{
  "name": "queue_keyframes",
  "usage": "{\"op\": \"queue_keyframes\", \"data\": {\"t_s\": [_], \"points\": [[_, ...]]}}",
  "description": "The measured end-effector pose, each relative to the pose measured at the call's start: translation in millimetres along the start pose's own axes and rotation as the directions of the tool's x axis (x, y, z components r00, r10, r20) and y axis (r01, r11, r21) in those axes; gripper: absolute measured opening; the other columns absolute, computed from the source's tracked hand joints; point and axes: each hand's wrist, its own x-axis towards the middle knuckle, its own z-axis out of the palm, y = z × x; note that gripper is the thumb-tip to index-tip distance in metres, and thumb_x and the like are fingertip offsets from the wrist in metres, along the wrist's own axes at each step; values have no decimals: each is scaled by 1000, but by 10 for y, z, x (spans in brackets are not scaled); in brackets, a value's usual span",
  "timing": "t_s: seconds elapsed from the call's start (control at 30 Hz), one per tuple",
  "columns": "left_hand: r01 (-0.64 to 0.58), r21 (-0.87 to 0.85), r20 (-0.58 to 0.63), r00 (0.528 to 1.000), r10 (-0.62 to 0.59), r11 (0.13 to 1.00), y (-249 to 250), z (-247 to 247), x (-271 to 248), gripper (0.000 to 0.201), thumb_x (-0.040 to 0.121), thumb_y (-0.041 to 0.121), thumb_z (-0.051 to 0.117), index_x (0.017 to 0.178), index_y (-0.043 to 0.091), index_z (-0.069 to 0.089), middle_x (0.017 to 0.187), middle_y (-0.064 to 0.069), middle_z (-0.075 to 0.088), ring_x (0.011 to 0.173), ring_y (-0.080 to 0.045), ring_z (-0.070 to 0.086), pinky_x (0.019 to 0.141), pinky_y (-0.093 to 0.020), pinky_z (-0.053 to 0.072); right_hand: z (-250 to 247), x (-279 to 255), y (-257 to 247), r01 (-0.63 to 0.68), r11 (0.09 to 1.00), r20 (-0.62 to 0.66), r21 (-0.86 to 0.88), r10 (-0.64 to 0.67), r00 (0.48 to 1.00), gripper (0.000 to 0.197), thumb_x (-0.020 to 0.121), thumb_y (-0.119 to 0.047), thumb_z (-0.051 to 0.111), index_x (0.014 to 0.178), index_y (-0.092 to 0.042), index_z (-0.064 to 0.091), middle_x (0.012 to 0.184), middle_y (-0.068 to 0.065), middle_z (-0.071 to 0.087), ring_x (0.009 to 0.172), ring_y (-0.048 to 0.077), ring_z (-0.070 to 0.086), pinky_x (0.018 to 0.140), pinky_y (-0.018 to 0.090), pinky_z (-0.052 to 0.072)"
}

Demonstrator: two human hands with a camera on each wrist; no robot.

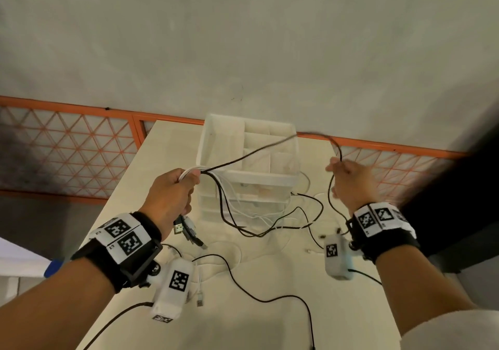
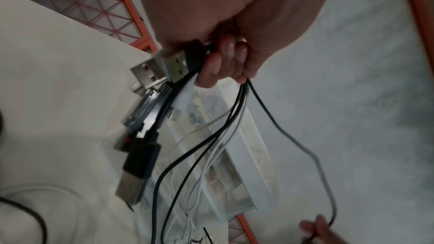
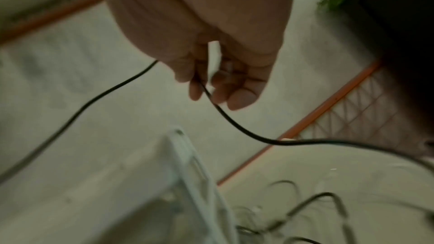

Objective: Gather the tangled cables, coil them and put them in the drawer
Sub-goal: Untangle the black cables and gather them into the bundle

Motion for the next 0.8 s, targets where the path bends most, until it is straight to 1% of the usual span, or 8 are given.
{"op": "queue_keyframes", "data": {"t_s": [0.13, 0.23, 0.4, 0.5, 0.6, 0.67, 0.73, 0.8], "points": [[-9, 14, 11, 1000, 8, 1000, 7, -51, 14, 21, 97, 20, 57, 80, 7, 58, 53, 4, 34, 40, -10, 27, 40, -23, 26, 78, -16, 252, -210, 978, 37, 11, 209, 977, 29, 102, -35, 40, 81, -25, 58, 83, 12, 68, 52, 28, 64, 50, 33, 51], [7, 39, 36, 999, -8, 999, -23, -42, 7, 19, 97, 18, 56, 82, 6, 58, 55, 3, 33, 40, -10, 26, 42, -23, 24, 50, 13, 100, 16, 994, -43, -110, -20, 999, 26, 99, -39, 38, 89, -34, 61, 78, 4, 69, 71, 32, 69, 72, 48, 59], [2, 67, 71, 997, -7, 998, -49, 9, -20, 18, 98, 18, 56, 88, 2, 58, 54, 3, 33, 39, -9, 26, 40, -22, 24, 4, 105, -271, 227, 974, -109, 22, -224, 969, 23, 104, -31, 39, 98, -34, 62, 83, -8, 67, 71, 15, 67, 67, 27, 49], [-18, 80, 144, 990, 7, 997, -57, 12, -65, 20, 97, 19, 57, 89, 1, 59, 53, 5, 34, 42, -9, 27, 41, -22, 26, 62, 90, -109, 62, 993, 109, -97, -52, 993, 38, 99, -15, 45, 115, -46, 60, 124, -3, 66, 103, 19, 67, 80, 30, 53], [-44, 128, 237, 971, 13, 991, -40, -15, -109, 21, 98, 19, 57, 87, 3, 64, 55, 6, 37, 44, -10, 30, 44, -24, 30, 116, -77, 105, -100, 935, 219, -340, 182, 959, 68, 89, -1, 50, 152, -24, 37, 153, 9, 42, 130, 28, 50, 99, 38, 47], [-51, 174, 255, 967, 5, 983, -43, -1, -113, 23, 98, 21, 57, 89, 2, 67, 54, 7, 39, 43, -9, 33, 45, -24, 32, 173, -257, 16, -48, 965, 139, -258, 86, 986, 66, 86, -4, 56, 147, -22, 43, 144, 10, 49, 118, 28, 57, 94, 35, 45], [-27, 186, 264, 964, -23, 982, -48, 57, -120, 26, 98, 22, 56, 91, -1, 67, 50, 9, 40, 41, -8, 33, 44, -24, 31, 266, -462, -172, 162, 981, 144, -108, -145, 979, 56, 83, -8, 65, 134, -27, 56, 125, 0, 60, 94, 18, 62, 81, 25, 46], [21, 140, 311, 948, -64, 990, -21, 148, -136, 28, 99, 23, 55, 93, -1, 66, 50, 8, 40, 42, -9, 31, 44, -24, 28, 387, -737, -417, 394, 919, 336, 23, -379, 862, 55, 82, -16, 73, 132, -33, 58, 121, -8, 62, 94, 11, 60, 82, 20, 46]]}}
